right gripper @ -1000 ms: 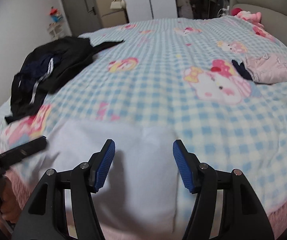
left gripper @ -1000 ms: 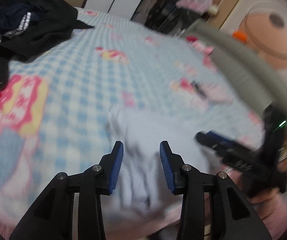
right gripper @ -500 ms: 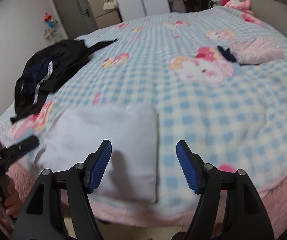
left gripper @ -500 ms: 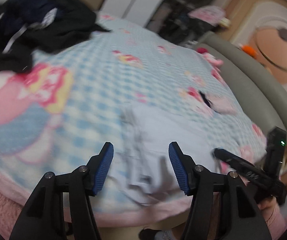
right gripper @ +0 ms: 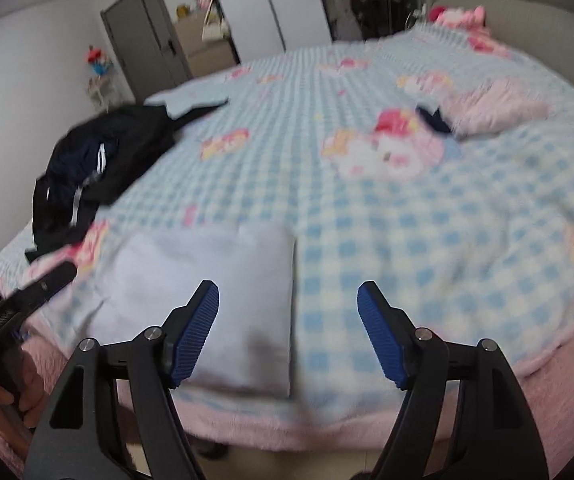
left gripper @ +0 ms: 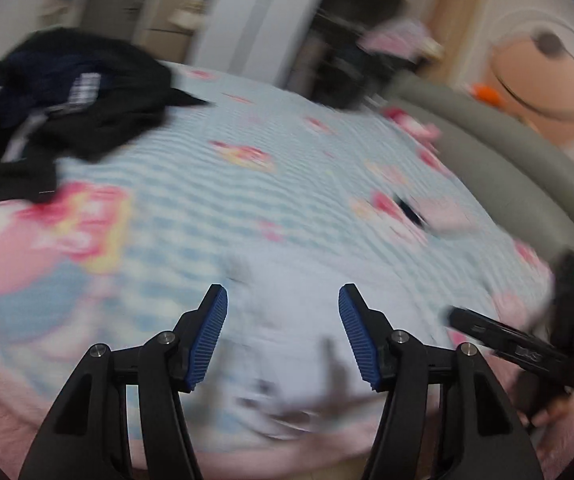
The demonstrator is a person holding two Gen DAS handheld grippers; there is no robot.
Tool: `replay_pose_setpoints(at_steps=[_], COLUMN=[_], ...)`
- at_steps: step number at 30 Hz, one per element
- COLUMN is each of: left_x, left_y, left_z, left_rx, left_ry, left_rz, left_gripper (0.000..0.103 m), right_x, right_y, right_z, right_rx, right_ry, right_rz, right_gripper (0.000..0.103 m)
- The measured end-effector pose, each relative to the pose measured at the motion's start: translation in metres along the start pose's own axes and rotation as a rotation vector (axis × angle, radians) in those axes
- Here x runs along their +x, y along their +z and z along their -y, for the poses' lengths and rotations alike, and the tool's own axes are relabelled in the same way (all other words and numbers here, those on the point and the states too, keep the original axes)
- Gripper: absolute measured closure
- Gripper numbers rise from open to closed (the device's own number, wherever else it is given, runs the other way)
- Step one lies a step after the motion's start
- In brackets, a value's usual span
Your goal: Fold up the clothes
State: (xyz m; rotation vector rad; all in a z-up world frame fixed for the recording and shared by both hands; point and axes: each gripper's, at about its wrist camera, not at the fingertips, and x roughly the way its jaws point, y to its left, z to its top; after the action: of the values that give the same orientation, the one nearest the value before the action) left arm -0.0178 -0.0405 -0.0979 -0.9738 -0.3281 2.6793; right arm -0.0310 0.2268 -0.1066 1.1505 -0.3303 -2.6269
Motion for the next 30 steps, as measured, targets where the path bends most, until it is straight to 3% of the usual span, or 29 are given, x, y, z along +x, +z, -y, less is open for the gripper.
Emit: replay_pose_setpoints(at_steps=[2, 4, 8, 11, 13, 17, 20, 25, 27, 30], left_x=[0.018, 0.028, 0.02, 0.0, -0.004, 0.025, 0.054, 0.083, 0.091, 0.091], left_y=[-0.007, -0.008, -0.004, 0.001, 0.012, 0.036, 0.052, 0.036, 0.024, 0.021], left_z=[0.01, 0.005, -0.015, -0.019, -0.007, 0.015, 0.014, -0.003, -0.006, -0.01], left_rx=[0.078, 0.074, -0.036, -0.108, -0.066, 0.047, 0.058, -0.008, 0.017, 0.034], left_ry=[0.114, 0.158, 0.141, -0.002, -0.064, -0.026, -0.008, 0.007, 0.067, 0.084], left_rz=[-0.07, -0.112, -0.099, -0.001, 0.049, -0.004, -0.062, -0.106, -0.132, -0.145], left_gripper=[0.043, 0.038, 0.036, 0.038, 0.037, 0.037, 0.037, 0.037, 0.036, 0.036], right_x=[0.008, 0.011, 0.005, 0.007, 0.013, 0.03, 0.045, 0.072, 0.089, 0.109], right_y=[-0.006, -0.006, 0.0, 0.0, 0.006, 0.024, 0.039, 0.064, 0.061, 0.042], right_z=[0.008, 0.015, 0.017, 0.013, 0.002, -0.024, -0.039, -0.04, -0.043, -0.044], right_rx=[0.054, 0.08, 0.042, 0.046, 0.018, -0.09, -0.144, -0.073, -0.063, -0.078], right_ry=[0.087, 0.092, 0.036, 0.048, 0.042, -0.047, -0.123, -0.079, -0.073, -0.117], right_rz=[-0.038, -0.045, -0.017, -0.031, -0.044, -0.05, -0.056, -0.063, -0.085, -0.105], right_gripper=[0.03, 0.03, 0.03, 0.03, 0.03, 0.03, 0.03, 0.03, 0.027, 0.024])
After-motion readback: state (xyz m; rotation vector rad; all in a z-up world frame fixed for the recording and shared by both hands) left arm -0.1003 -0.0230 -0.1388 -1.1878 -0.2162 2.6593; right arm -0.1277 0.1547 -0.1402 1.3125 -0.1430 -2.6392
